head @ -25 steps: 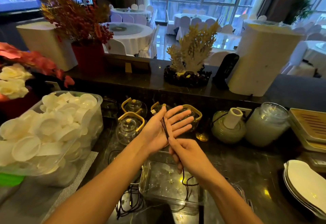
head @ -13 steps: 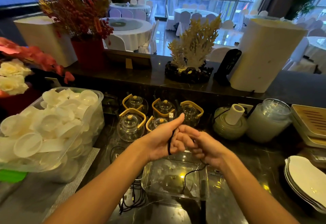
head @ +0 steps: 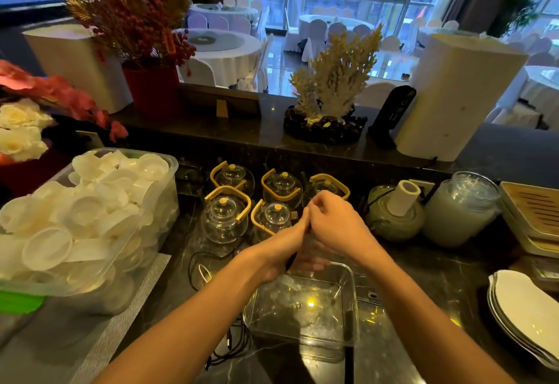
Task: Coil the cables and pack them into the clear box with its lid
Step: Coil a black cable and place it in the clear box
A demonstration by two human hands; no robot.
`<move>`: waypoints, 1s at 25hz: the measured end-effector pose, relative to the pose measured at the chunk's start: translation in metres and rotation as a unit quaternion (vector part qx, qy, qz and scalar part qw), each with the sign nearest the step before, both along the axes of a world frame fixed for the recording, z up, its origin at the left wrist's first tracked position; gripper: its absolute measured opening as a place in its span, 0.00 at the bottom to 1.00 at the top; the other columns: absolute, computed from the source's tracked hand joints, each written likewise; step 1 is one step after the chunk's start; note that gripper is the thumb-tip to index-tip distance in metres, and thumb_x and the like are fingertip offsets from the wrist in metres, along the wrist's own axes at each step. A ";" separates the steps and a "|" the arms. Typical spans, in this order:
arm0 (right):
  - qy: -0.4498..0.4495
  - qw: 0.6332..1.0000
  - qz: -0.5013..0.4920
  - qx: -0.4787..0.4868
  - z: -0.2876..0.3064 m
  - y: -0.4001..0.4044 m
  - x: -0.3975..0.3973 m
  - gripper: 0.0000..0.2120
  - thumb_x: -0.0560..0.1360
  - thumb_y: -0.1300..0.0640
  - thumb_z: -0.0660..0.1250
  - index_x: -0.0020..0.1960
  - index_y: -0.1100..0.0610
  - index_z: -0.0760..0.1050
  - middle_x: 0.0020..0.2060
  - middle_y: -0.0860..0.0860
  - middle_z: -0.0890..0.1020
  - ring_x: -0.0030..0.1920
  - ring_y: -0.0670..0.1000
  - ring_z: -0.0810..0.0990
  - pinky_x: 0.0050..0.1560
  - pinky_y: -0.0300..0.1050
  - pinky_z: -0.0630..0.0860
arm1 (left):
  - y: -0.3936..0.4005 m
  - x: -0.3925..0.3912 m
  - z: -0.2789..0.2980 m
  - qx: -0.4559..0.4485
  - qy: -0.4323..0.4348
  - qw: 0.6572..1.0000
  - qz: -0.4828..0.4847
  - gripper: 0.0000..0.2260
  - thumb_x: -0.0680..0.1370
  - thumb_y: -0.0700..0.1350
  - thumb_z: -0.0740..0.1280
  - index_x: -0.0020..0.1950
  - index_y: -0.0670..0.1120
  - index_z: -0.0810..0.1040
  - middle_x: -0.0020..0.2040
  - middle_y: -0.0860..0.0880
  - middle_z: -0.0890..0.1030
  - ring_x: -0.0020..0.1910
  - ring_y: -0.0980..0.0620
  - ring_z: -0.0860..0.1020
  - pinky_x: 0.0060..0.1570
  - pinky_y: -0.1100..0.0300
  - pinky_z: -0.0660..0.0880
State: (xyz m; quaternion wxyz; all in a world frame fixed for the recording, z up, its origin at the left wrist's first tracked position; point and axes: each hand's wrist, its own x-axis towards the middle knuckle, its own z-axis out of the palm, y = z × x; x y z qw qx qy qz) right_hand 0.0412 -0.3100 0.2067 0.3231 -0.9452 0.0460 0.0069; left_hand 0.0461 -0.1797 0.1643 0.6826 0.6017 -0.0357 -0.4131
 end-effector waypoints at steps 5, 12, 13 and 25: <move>0.019 0.969 -0.022 0.244 -0.015 0.003 -0.037 0.05 0.83 0.58 0.61 0.57 0.52 0.74 0.42 0.51 0.85 0.31 0.41 0.79 0.29 0.39 0.75 | -0.004 0.010 0.009 -0.135 0.068 0.974 0.172 0.16 0.86 0.55 0.53 0.64 0.48 0.74 0.49 0.41 0.87 0.43 0.49 0.86 0.45 0.56 0.82; 0.184 0.873 0.029 0.451 -0.062 -0.001 -0.075 0.22 0.81 0.38 0.62 0.43 0.56 0.78 0.28 0.49 0.67 0.26 0.46 0.63 0.29 0.41 0.63 | 0.008 0.026 0.030 -0.370 0.160 0.895 0.191 0.15 0.86 0.48 0.56 0.54 0.40 0.78 0.31 0.51 0.73 0.21 0.58 0.69 0.18 0.69 0.63; 0.194 0.845 0.011 0.498 -0.069 -0.003 -0.074 0.23 0.80 0.37 0.62 0.46 0.57 0.79 0.29 0.49 0.66 0.27 0.46 0.62 0.30 0.41 0.63 | 0.008 0.023 0.033 -0.387 0.161 0.894 0.159 0.15 0.86 0.49 0.56 0.48 0.42 0.77 0.27 0.53 0.67 0.19 0.59 0.62 0.17 0.68 0.56; 0.124 0.836 0.030 0.534 -0.074 -0.024 -0.052 0.21 0.80 0.55 0.70 0.62 0.71 0.70 0.39 0.60 0.70 0.24 0.43 0.57 0.23 0.36 0.54 | 0.001 0.003 0.001 -0.305 0.160 0.938 -0.038 0.24 0.85 0.49 0.57 0.28 0.46 0.67 0.20 0.53 0.64 0.18 0.56 0.57 0.18 0.66 0.53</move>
